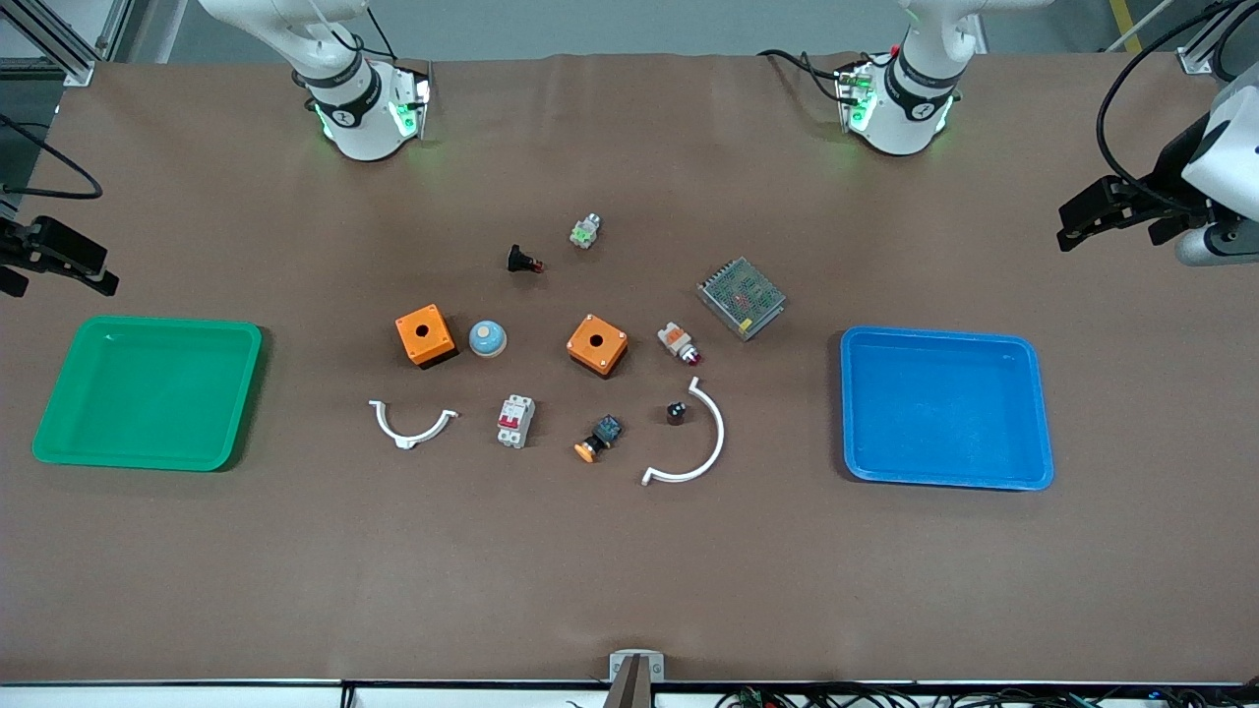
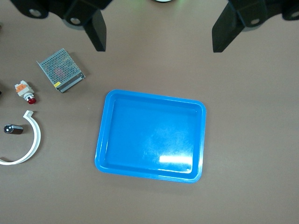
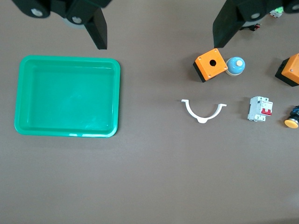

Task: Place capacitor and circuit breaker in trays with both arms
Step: 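Raise both grippers from the rest pose toward the table center, then grasp the capacitor with the left gripper while the right gripper grasps the breaker, then carry the capacitor to the blue tray while the right gripper carries the breaker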

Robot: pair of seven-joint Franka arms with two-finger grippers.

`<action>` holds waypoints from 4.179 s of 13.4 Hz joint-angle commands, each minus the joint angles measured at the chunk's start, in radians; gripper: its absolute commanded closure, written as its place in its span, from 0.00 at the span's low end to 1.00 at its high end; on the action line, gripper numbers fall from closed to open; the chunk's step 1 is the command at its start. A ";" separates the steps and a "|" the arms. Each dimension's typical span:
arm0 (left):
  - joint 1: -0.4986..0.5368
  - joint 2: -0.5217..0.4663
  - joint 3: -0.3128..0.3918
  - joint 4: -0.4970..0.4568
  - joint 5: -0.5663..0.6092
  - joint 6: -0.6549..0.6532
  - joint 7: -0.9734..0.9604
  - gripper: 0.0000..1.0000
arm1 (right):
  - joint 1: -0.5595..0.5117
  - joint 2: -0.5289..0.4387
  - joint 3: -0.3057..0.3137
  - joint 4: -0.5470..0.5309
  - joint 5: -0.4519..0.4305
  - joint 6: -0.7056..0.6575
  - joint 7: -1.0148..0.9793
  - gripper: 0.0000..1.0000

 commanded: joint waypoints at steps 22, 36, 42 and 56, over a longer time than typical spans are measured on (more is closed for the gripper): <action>-0.331 0.624 -0.007 0.252 0.056 0.423 -0.364 0.00 | 0.357 0.166 0.006 0.007 0.029 0.092 0.331 0.00; -0.556 0.919 -0.010 0.286 -0.012 0.712 -0.952 0.31 | 0.497 0.497 0.008 -0.146 0.107 0.617 0.501 0.00; -0.583 0.951 -0.007 0.277 -0.009 0.710 -0.978 0.53 | 0.503 0.603 0.008 -0.135 0.162 0.735 0.503 0.01; -0.407 0.686 0.049 0.251 0.002 0.451 -0.902 1.00 | 0.521 0.638 0.006 -0.134 0.220 0.744 0.500 0.72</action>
